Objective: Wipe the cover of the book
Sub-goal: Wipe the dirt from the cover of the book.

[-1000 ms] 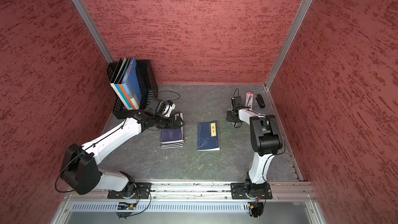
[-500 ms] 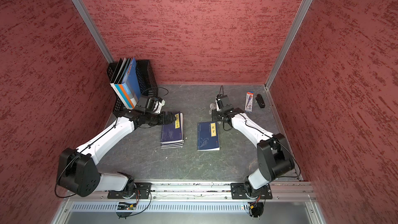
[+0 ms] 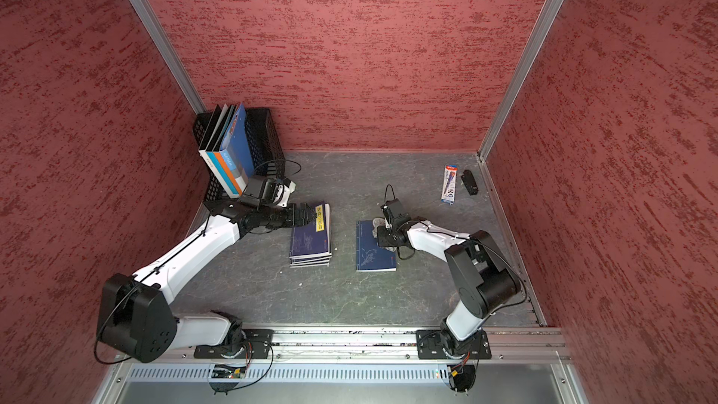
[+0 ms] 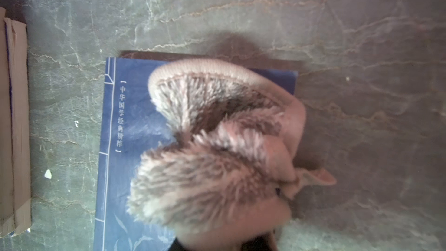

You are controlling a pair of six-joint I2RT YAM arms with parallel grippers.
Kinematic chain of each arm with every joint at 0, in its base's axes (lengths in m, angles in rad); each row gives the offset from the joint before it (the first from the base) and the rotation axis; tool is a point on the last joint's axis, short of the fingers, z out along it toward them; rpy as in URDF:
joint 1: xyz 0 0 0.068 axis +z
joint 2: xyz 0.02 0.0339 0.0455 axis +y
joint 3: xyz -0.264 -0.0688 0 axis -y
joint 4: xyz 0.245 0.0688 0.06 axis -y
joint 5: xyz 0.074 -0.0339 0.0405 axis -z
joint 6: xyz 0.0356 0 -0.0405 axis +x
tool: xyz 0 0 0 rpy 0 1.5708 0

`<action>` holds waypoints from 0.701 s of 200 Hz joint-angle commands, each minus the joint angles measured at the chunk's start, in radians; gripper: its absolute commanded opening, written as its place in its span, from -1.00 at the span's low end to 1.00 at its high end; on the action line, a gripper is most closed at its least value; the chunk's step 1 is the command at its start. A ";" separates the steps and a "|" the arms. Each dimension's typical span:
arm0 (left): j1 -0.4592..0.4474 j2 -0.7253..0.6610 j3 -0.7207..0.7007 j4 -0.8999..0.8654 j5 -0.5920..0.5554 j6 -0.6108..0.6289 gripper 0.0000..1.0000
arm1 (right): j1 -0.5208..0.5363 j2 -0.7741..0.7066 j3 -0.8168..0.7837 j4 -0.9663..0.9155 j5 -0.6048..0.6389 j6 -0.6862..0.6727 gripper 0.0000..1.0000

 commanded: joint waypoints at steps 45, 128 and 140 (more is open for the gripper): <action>0.034 -0.017 0.006 0.013 -0.009 0.006 0.99 | 0.112 -0.075 -0.178 -0.071 0.016 0.129 -0.63; 0.061 -0.016 0.001 0.011 0.004 0.014 0.99 | 0.116 -0.073 -0.172 -0.067 0.102 0.165 -0.61; 0.065 -0.019 -0.001 0.006 0.004 0.014 0.99 | 0.085 -0.024 -0.126 -0.044 0.113 0.136 -0.61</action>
